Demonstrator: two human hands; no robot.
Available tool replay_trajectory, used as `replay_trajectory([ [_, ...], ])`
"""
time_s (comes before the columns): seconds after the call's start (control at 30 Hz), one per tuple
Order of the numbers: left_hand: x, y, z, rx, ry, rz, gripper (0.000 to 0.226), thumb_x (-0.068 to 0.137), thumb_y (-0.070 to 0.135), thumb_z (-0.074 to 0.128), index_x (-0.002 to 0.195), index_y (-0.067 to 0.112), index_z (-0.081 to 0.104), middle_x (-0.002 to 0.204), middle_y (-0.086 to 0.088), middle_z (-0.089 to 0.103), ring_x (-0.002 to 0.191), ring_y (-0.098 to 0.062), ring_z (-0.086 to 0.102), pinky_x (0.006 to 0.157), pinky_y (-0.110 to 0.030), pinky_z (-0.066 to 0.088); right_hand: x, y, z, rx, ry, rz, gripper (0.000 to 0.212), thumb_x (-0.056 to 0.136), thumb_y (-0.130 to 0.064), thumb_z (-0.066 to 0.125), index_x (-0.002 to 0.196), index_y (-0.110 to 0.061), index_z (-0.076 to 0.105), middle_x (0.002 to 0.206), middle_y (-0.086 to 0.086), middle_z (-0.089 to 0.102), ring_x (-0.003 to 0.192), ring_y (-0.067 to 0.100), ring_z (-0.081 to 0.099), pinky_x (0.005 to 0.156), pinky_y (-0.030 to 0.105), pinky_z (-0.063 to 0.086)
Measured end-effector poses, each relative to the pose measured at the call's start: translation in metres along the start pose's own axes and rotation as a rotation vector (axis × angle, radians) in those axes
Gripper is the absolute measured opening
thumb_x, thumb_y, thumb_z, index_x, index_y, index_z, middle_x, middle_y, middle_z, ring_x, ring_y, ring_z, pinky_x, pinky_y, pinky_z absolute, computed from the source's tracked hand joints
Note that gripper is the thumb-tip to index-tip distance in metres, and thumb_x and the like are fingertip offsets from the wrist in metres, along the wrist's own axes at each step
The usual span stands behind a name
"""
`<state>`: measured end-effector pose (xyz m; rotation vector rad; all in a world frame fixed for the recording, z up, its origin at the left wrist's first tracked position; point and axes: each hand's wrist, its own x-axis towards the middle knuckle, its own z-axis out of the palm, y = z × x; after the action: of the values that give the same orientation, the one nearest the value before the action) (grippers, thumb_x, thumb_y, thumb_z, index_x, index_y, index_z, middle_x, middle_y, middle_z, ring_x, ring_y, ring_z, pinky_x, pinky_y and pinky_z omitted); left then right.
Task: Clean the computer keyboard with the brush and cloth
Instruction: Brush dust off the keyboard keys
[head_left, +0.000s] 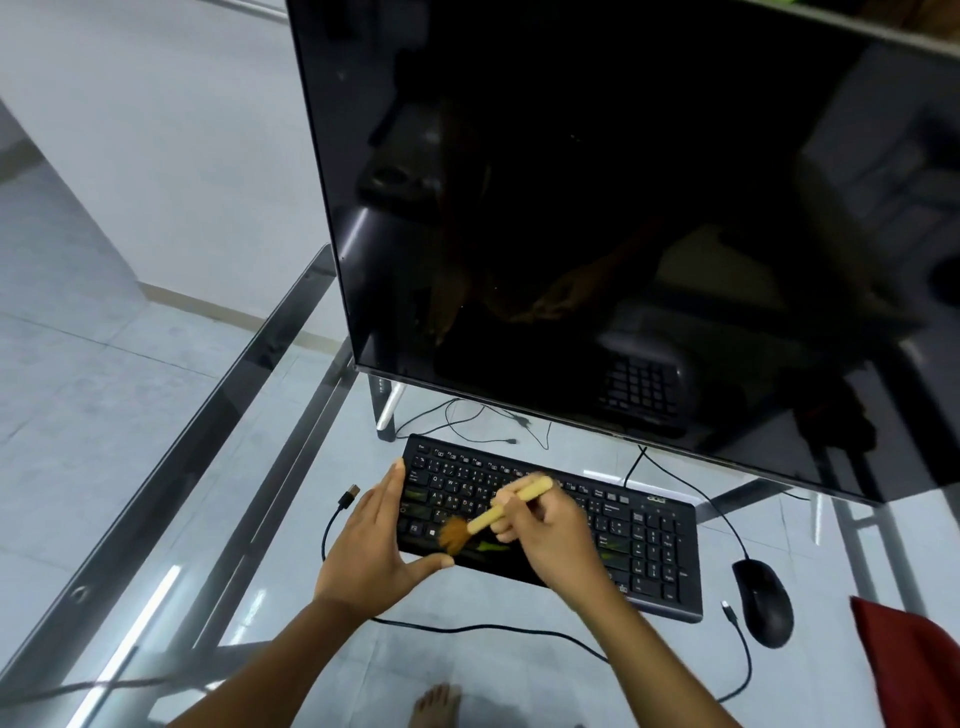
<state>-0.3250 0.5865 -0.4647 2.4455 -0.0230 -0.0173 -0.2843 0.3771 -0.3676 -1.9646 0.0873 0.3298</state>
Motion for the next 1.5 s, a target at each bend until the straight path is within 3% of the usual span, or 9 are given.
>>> replay_trajectory([
  [0.17,0.0,0.002,0.002,0.033,-0.002,0.012,0.122,0.068,0.085,0.056,0.154,0.017,0.001,0.16,0.001,0.019,0.144,-0.018,0.024,0.114,-0.042,0.033,0.008,0.008,-0.019,0.036,0.225,-0.056,0.009,0.095,-0.02,0.059,0.087,-0.018,0.063,0.075,0.001,0.072,0.069,0.011,0.07,0.064,0.02,0.055],
  [0.3,-0.001,0.0,0.001,0.035,-0.003,-0.001,0.122,0.068,0.084,0.057,0.154,0.018,0.001,0.16,0.001,0.02,0.144,-0.017,0.025,0.114,-0.041,0.033,0.013,0.003,-0.004,-0.019,-0.012,-0.012,0.01,0.095,-0.017,0.057,0.088,-0.018,0.065,0.079,0.004,0.073,0.072,0.016,0.069,0.067,0.025,0.058],
  [0.4,0.0,0.002,0.001,0.023,-0.001,0.0,0.122,0.068,0.084,0.057,0.154,0.019,0.001,0.16,0.002,0.02,0.144,-0.016,0.025,0.114,-0.04,0.033,0.025,-0.003,-0.001,-0.093,0.239,-0.135,0.011,0.094,-0.019,0.057,0.087,-0.026,0.062,0.08,-0.003,0.068,0.065,0.01,0.061,0.057,0.017,0.046],
  [0.53,-0.001,0.001,0.001,0.015,0.004,-0.006,0.122,0.067,0.084,0.058,0.154,0.021,0.001,0.159,0.002,0.022,0.143,-0.017,0.026,0.114,-0.038,0.031,0.031,-0.021,0.014,0.032,-0.078,0.013,0.009,0.097,-0.02,0.056,0.097,-0.018,0.064,0.082,-0.004,0.072,0.074,0.007,0.068,0.074,0.018,0.056],
  [0.7,0.0,0.002,0.001,0.015,0.013,0.001,0.121,0.067,0.084,0.059,0.154,0.021,0.002,0.159,0.003,0.022,0.143,-0.015,0.026,0.115,-0.034,0.029,0.04,-0.033,0.031,-0.057,0.194,-0.214,0.01,0.094,-0.016,0.058,0.089,-0.023,0.063,0.087,-0.01,0.064,0.072,0.0,0.057,0.06,0.007,0.041],
  [0.8,-0.001,0.001,0.001,0.019,0.013,-0.003,0.121,0.067,0.084,0.058,0.154,0.019,0.005,0.158,0.003,0.024,0.142,-0.017,0.029,0.114,-0.037,0.032,0.043,-0.036,0.041,-0.079,-0.018,-0.138,0.007,0.095,-0.025,0.058,0.089,-0.027,0.062,0.074,-0.018,0.068,0.066,0.007,0.062,0.055,0.014,0.044],
  [0.93,0.0,0.003,0.001,0.007,0.018,0.008,0.121,0.067,0.084,0.059,0.154,0.02,0.004,0.159,0.004,0.021,0.144,-0.016,0.026,0.115,-0.036,0.029,0.051,-0.035,0.034,-0.148,0.171,-0.221,0.008,0.094,-0.022,0.059,0.087,-0.024,0.064,0.089,-0.01,0.066,0.071,0.002,0.058,0.064,0.01,0.045],
  [1.4,0.0,0.001,0.001,0.017,0.008,0.006,0.121,0.067,0.083,0.059,0.154,0.019,0.004,0.159,0.001,0.023,0.142,-0.018,0.028,0.114,-0.038,0.032,0.041,-0.019,0.003,-0.352,0.112,-0.309,0.011,0.094,-0.023,0.058,0.093,-0.028,0.067,0.103,-0.015,0.065,0.09,0.008,0.063,0.075,0.022,0.051],
  [1.5,0.0,0.001,0.001,0.012,0.01,0.008,0.12,0.067,0.082,0.06,0.154,0.021,0.003,0.158,0.001,0.024,0.142,-0.018,0.03,0.114,-0.039,0.032,0.035,-0.022,0.003,-0.244,-0.085,-0.221,0.009,0.095,-0.024,0.057,0.093,-0.025,0.065,0.081,-0.014,0.071,0.074,0.013,0.067,0.068,0.031,0.055],
])
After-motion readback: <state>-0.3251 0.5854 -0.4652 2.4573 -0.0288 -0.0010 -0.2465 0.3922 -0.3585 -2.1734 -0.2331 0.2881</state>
